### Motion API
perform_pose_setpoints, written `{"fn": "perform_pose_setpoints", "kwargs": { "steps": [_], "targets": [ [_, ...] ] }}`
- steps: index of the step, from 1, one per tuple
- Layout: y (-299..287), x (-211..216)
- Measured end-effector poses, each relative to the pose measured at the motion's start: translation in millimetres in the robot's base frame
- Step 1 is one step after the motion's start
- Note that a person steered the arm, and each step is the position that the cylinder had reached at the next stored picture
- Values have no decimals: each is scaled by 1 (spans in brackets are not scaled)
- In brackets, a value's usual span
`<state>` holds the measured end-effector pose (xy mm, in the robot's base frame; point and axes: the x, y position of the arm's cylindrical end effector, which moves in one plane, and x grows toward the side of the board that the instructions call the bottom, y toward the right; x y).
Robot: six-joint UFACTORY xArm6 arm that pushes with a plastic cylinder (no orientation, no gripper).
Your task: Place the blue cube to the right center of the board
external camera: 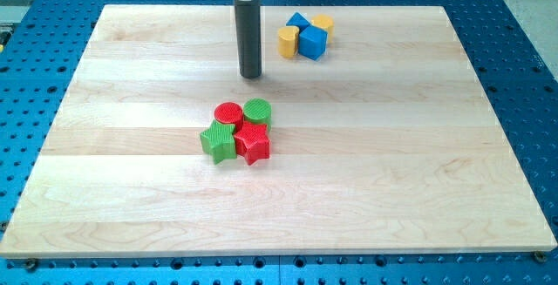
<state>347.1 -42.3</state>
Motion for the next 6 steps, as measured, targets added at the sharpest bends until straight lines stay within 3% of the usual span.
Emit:
{"fn": "perform_pose_setpoints", "kwargs": {
  "steps": [1,2,3,4,5,6],
  "targets": [
    [-13,-92],
    [49,-102],
    [86,-66],
    [112,12],
    [156,23],
    [147,-17]
  ]
}}
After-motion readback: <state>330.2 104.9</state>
